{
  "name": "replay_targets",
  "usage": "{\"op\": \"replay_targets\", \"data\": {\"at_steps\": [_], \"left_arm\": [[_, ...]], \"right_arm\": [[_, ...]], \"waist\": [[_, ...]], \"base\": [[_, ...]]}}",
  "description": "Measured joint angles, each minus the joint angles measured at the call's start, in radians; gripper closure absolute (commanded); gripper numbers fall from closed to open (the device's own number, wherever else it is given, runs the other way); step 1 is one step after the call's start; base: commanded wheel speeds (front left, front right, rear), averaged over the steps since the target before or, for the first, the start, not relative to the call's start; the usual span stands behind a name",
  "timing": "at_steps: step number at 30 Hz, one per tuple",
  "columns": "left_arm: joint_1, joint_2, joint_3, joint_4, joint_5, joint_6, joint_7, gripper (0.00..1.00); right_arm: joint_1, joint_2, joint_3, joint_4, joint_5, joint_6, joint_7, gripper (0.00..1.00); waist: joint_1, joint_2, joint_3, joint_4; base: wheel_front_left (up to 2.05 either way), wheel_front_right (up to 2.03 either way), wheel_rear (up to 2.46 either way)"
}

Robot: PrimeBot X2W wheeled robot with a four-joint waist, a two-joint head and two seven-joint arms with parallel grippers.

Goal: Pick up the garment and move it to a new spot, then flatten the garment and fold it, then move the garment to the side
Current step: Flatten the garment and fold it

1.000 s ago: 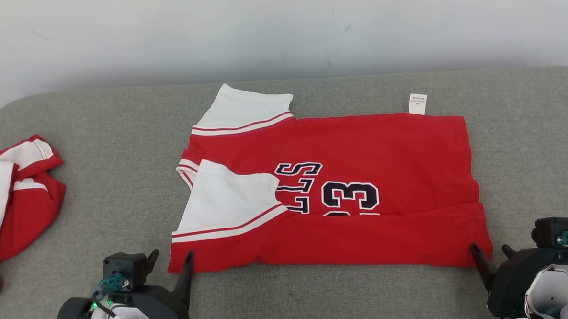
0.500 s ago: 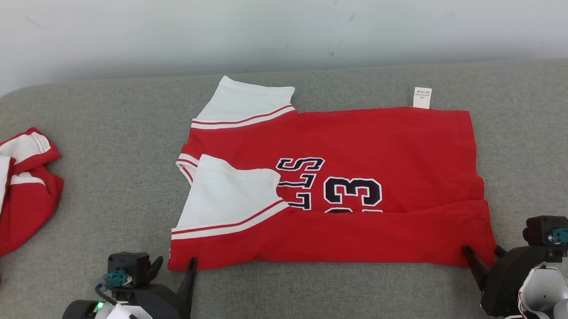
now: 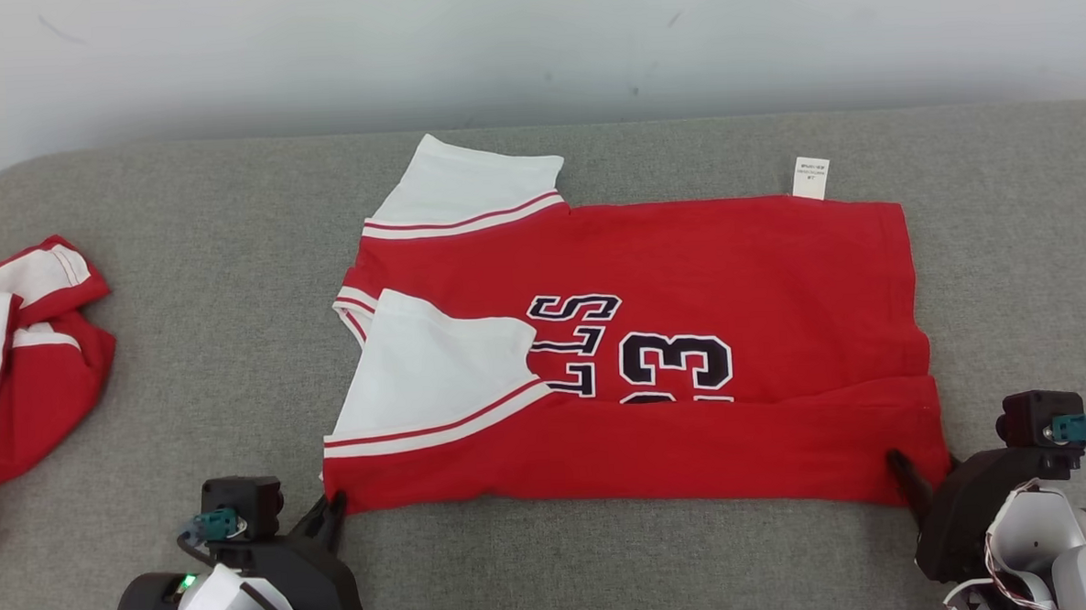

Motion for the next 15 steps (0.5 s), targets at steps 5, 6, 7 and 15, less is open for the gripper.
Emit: {"op": "replay_targets", "data": {"at_steps": [5, 6, 7, 15], "left_arm": [[-0.004, -0.003, -0.001, 0.005, -0.011, -0.004, 0.0, 1.0], [-0.004, -0.003, 0.0, 0.003, -0.012, -0.004, -0.001, 1.0], [-0.003, -0.003, 0.001, 0.001, -0.016, -0.004, -0.002, 1.0], [0.047, 0.01, 0.012, -0.067, -0.057, -0.003, 0.0, 1.0]], "right_arm": [[-0.003, -0.001, 0.0, 0.012, 0.0, 0.0, 0.0, 1.0], [-0.003, 0.001, -0.001, 0.011, 0.0, 0.0, 0.001, 1.0], [-0.003, 0.0, -0.004, 0.01, 0.0, 0.0, 0.001, 1.0], [0.04, 0.001, -0.027, -0.046, 0.042, 0.0, 0.054, 1.0]], "waist": [[0.0, 0.0, -0.002, 0.003], [0.0, 0.0, -0.003, 0.004], [0.0001, 0.0, -0.005, 0.005], [0.0, 0.0, -0.038, 0.02]], "base": [[0.0, 0.0, 0.0], [0.0, 0.0, 0.0], [0.0, 0.0, 0.0], [0.0, 0.0, 0.0]]}}
